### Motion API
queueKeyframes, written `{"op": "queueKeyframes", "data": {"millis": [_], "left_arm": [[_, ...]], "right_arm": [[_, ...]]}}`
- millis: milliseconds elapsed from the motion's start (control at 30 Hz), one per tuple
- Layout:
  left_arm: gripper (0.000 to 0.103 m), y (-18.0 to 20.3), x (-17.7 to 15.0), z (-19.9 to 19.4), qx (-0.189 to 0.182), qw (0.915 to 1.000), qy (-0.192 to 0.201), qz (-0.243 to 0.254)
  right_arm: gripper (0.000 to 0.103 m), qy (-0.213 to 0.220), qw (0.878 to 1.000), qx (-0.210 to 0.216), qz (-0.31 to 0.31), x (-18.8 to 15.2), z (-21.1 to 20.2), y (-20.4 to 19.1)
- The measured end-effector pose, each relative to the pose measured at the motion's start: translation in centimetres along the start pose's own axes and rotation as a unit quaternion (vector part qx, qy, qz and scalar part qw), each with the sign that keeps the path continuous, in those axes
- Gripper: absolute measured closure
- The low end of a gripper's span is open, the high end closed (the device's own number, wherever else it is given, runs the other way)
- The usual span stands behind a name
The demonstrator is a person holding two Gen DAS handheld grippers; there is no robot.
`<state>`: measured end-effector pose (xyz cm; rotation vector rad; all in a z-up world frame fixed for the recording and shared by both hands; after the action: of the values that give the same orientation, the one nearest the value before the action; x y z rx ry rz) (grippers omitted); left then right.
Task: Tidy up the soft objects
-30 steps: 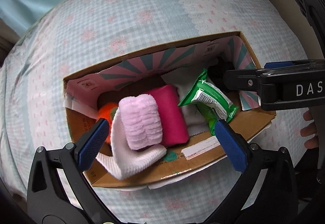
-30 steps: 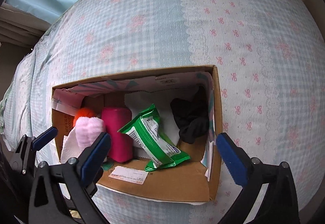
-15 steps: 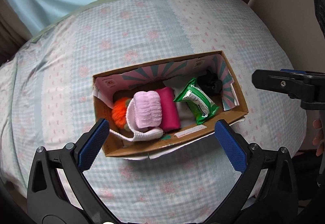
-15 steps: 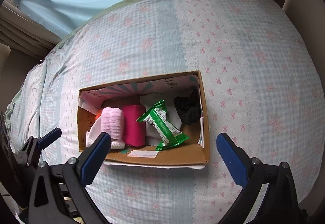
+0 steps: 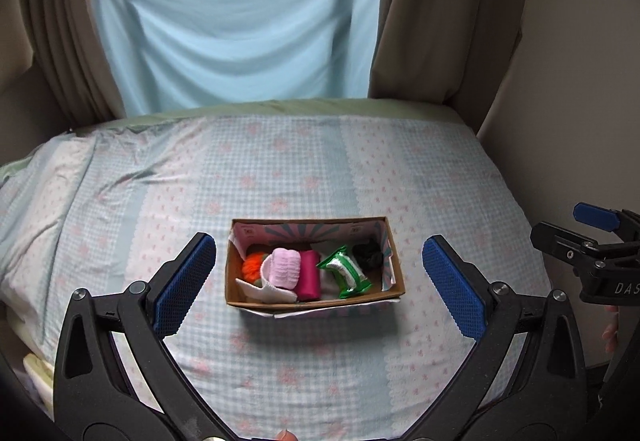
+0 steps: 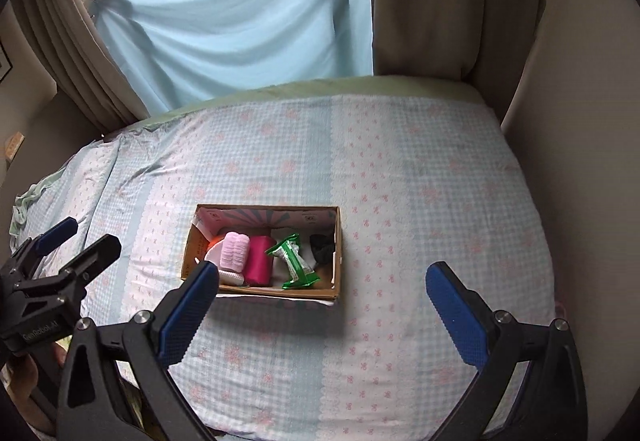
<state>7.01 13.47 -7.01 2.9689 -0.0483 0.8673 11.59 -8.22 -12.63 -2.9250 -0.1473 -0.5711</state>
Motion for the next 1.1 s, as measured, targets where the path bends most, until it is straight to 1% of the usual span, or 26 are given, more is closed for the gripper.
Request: {"op": "queueKeyframes", "data": {"millis": [100, 233, 367, 500, 733, 1100], "left_arm": [[0.000, 1.2, -0.7, -2.3, -0.008, 0.9996, 0.027, -0.009], [0.000, 2.3, -1.4, -4.5, -0.019, 0.9981, 0.057, -0.016], [0.000, 3.7, -2.3, -5.7, -0.013, 0.9972, 0.072, -0.009], [0.000, 4.5, -3.0, -6.1, -0.009, 0.9969, 0.078, -0.007], [0.000, 5.0, -3.1, -6.6, 0.007, 0.9962, 0.086, -0.007], [0.000, 5.4, -3.2, -6.8, 0.019, 0.9959, 0.088, -0.005]], "right_arm": [[0.000, 0.037, 0.999, -0.017, -0.012, -0.9, -3.2, 0.8], [0.000, 0.070, 0.997, -0.034, -0.014, -1.9, -5.7, 2.1], [0.000, 0.091, 0.995, -0.040, -0.003, -3.3, -7.2, 3.4], [0.000, 0.113, 0.992, -0.051, -0.004, -4.3, -8.5, 3.9], [0.000, 0.127, 0.991, -0.048, 0.000, -4.6, -9.5, 4.9], [0.000, 0.134, 0.990, -0.046, -0.005, -4.7, -9.9, 5.0]]}}
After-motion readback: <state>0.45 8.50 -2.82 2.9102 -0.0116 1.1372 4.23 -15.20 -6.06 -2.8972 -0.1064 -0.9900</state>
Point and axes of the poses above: each gripper's, at about its wrist camera, not at the fingertips, and z roughly the way its jaws point, y to its right, x to its top, the point moved 1 cm from there along z, roughly the way its jaws point, and after that the axes turned 10 degrees about -y, right-handed, at the moved point
